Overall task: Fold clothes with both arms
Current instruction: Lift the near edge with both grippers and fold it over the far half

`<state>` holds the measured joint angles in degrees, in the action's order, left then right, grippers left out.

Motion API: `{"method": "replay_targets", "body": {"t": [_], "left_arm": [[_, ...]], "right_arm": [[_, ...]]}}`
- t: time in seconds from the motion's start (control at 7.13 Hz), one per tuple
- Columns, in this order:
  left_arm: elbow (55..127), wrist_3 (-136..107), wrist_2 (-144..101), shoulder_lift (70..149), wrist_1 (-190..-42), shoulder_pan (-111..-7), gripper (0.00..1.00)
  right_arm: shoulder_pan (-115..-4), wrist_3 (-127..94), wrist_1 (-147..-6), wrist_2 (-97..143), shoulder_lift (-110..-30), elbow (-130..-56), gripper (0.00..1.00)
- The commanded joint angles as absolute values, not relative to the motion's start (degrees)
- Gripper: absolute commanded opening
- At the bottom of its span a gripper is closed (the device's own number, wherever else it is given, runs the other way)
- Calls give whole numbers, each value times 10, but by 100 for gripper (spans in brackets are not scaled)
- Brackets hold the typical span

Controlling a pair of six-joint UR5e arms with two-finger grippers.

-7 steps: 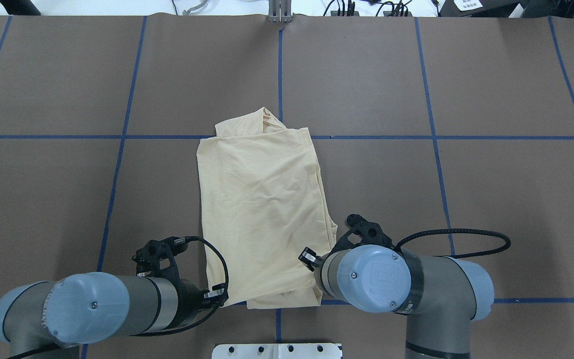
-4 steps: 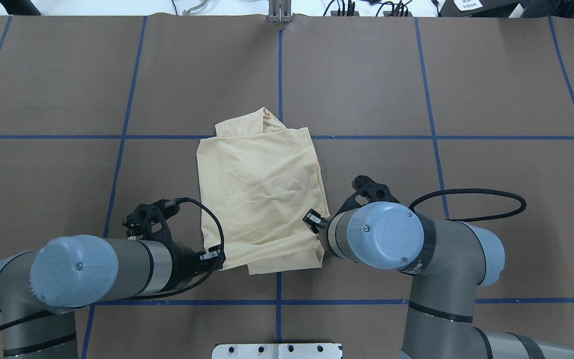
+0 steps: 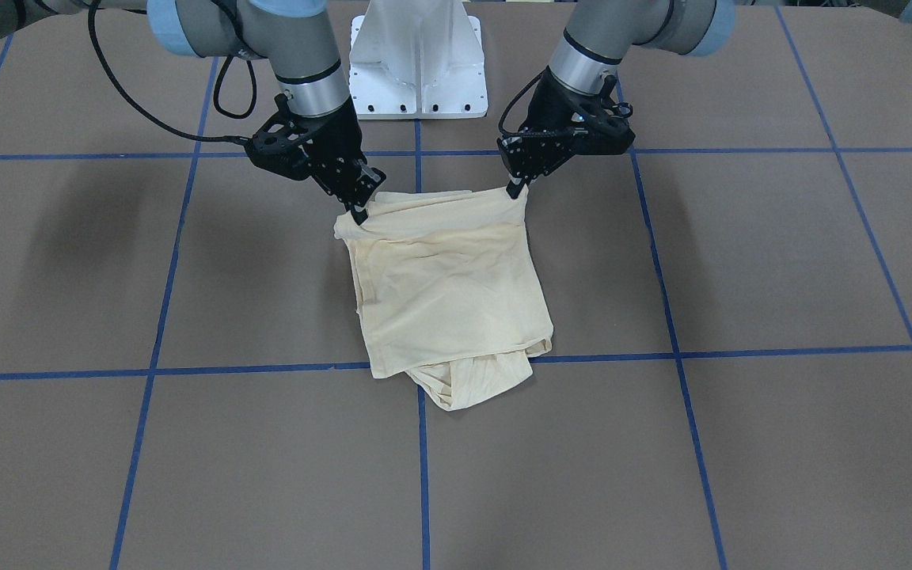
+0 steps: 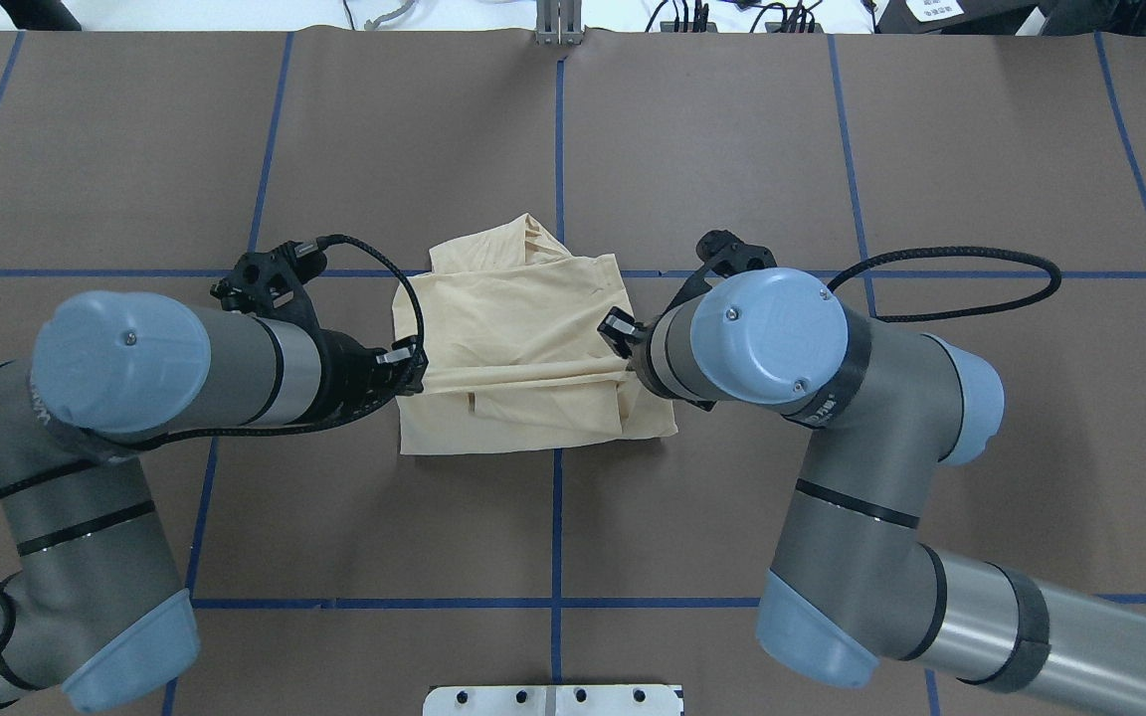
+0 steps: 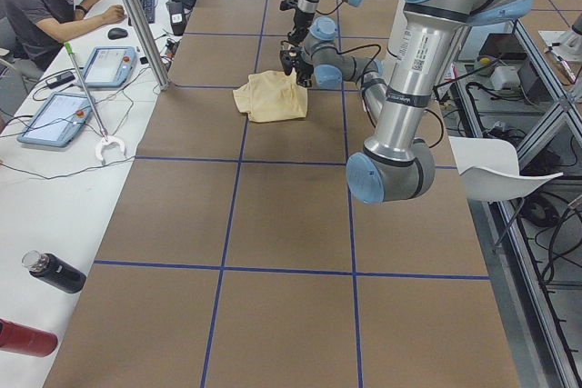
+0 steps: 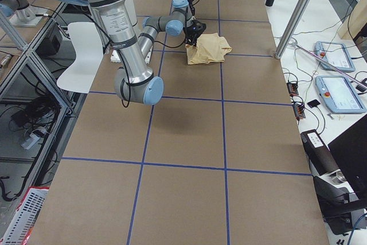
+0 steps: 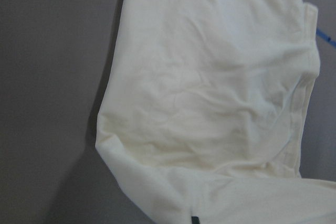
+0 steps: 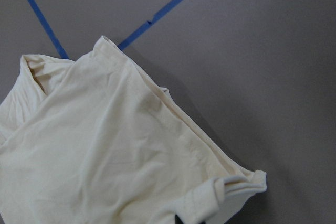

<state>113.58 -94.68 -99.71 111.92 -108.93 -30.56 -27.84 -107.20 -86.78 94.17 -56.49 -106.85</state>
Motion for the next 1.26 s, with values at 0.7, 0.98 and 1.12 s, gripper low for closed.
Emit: {"method": "replay_targets", "body": {"t": [0.7, 0.98, 1.12], "left_arm": [[992, -905, -998, 1187, -1113, -370, 0], [970, -905, -998, 1187, -1141, -371, 0], [969, -905, -998, 1188, -1141, -372, 0]], "right_arm": [[-355, -1046, -708, 943, -439, -797, 0], [-355, -1044, -708, 943, -429, -777, 0], [-355, -1044, -708, 943, -398, -738, 0]]}}
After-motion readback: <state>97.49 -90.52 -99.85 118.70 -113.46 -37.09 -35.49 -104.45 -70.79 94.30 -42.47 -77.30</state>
